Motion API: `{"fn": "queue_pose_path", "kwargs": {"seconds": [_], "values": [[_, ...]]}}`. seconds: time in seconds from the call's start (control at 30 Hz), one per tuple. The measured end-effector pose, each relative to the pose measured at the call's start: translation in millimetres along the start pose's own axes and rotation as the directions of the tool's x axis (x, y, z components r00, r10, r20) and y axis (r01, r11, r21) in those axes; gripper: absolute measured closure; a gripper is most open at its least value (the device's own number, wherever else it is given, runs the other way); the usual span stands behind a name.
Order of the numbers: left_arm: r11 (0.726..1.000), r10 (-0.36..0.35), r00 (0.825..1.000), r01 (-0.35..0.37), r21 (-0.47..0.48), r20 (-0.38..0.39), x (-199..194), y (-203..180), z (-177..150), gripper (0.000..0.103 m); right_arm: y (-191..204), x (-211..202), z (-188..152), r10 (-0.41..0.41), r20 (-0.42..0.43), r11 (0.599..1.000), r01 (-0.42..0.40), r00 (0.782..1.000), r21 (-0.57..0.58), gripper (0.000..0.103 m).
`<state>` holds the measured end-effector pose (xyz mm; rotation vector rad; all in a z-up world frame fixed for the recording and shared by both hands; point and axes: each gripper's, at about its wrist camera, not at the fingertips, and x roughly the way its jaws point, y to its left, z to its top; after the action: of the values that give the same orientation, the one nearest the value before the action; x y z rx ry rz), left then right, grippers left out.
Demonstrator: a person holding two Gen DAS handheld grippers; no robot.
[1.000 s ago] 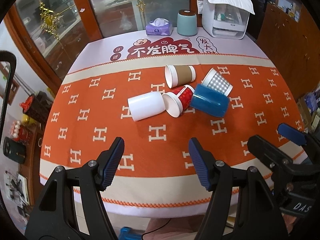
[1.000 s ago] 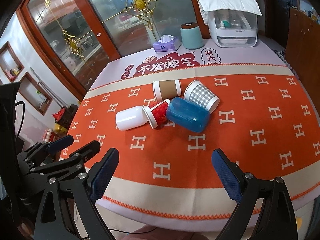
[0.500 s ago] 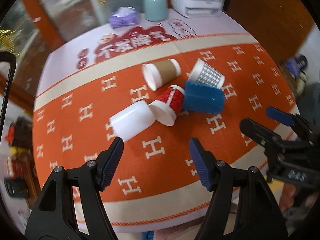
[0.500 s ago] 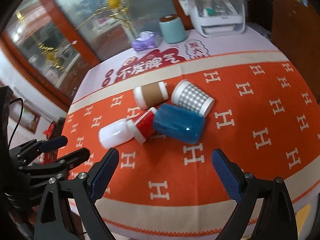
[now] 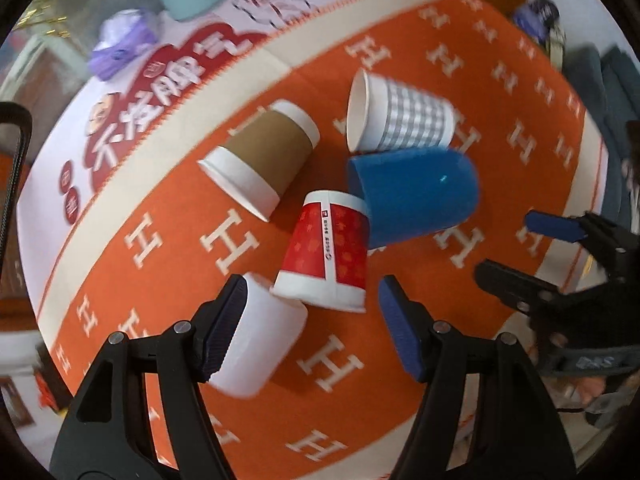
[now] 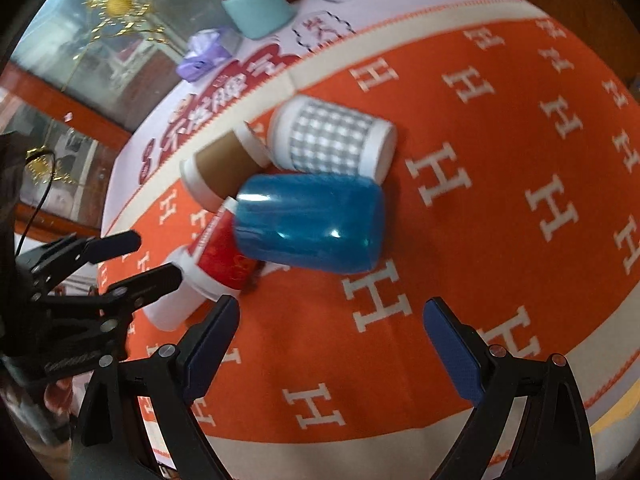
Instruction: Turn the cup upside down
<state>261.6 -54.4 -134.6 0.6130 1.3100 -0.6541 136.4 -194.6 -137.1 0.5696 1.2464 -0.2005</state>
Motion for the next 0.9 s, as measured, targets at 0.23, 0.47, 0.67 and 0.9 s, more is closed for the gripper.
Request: {"fn": "queue_pose_path", "kwargs": {"seconds": [0.23,0.47,0.67,0.9], "values": [[0.995,0.0,0.997,0.008,0.098,-0.078,46.6,-4.7,16.0,0.037,-18.8,22.0,-5.5,-0.021,-0.034,0.998,0.023,0.999,0.063,0.008],[0.988,0.026,0.993,-0.007,0.155,-0.116,68.6,-13.9,24.6,0.042,-36.4,27.3,-6.3,-0.03,-0.039,0.993,0.034,0.999,0.11,0.008],[0.996,0.017,0.995,-0.009,0.09,-0.094,57.7,-10.2,25.4,0.044,-43.9,17.2,-5.4,-0.023,-0.029,0.993,0.026,0.999,0.115,0.008],[0.999,0.046,0.998,-0.047,-0.025,-0.042,15.2,-5.3,13.9,0.045,-39.6,-4.9,-2.0,-0.001,-0.01,0.997,0.002,1.0,0.076,0.008]]}}
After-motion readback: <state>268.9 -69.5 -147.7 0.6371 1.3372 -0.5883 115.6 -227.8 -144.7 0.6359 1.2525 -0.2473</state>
